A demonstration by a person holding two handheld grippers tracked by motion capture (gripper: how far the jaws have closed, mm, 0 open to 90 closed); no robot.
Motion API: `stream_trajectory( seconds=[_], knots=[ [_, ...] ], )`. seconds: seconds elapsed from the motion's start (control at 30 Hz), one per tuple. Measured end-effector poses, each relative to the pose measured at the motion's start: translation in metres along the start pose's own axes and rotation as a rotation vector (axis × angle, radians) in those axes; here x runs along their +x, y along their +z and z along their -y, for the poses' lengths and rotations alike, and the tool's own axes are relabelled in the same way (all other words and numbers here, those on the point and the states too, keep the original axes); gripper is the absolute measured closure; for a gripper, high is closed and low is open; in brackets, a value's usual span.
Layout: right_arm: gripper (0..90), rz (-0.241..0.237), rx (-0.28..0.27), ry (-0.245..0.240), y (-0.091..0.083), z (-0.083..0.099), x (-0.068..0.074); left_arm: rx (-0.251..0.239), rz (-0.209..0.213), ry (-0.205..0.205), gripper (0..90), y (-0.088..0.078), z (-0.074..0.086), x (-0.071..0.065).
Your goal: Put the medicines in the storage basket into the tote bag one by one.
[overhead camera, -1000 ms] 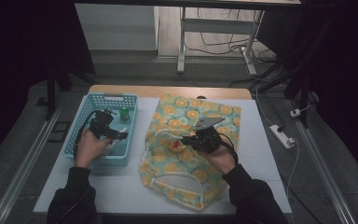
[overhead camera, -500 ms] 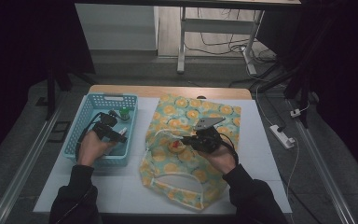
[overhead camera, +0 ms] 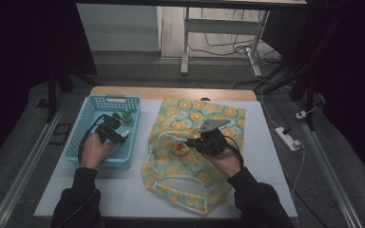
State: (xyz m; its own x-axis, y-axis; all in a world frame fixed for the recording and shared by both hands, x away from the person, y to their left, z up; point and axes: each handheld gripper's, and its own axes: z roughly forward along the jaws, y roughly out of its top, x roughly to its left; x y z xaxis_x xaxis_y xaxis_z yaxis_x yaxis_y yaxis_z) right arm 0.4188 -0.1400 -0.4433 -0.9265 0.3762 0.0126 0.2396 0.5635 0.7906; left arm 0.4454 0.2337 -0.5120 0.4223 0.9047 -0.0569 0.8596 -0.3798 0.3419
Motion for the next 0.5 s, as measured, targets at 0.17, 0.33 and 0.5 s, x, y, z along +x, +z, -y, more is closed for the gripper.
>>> stream_trajectory(
  seconds=[0.17, 0.33, 0.5],
  knots=[
    [90.0, -0.002, 0.000, 0.000, 0.000, 0.000, 0.000, -0.026, -0.013, -0.010, 70.8, -0.004, 0.000, 0.000],
    [90.0, -0.002, 0.001, 0.000, -0.001, 0.000, 0.000, -0.087, -0.003, -0.017, 70.9, -0.012, 0.001, 0.000],
    [89.9, -0.002, 0.004, 0.000, 0.000, 0.001, -0.001, -0.196, 0.036, -0.038, 71.0, -0.028, 0.005, 0.006]
  ],
)
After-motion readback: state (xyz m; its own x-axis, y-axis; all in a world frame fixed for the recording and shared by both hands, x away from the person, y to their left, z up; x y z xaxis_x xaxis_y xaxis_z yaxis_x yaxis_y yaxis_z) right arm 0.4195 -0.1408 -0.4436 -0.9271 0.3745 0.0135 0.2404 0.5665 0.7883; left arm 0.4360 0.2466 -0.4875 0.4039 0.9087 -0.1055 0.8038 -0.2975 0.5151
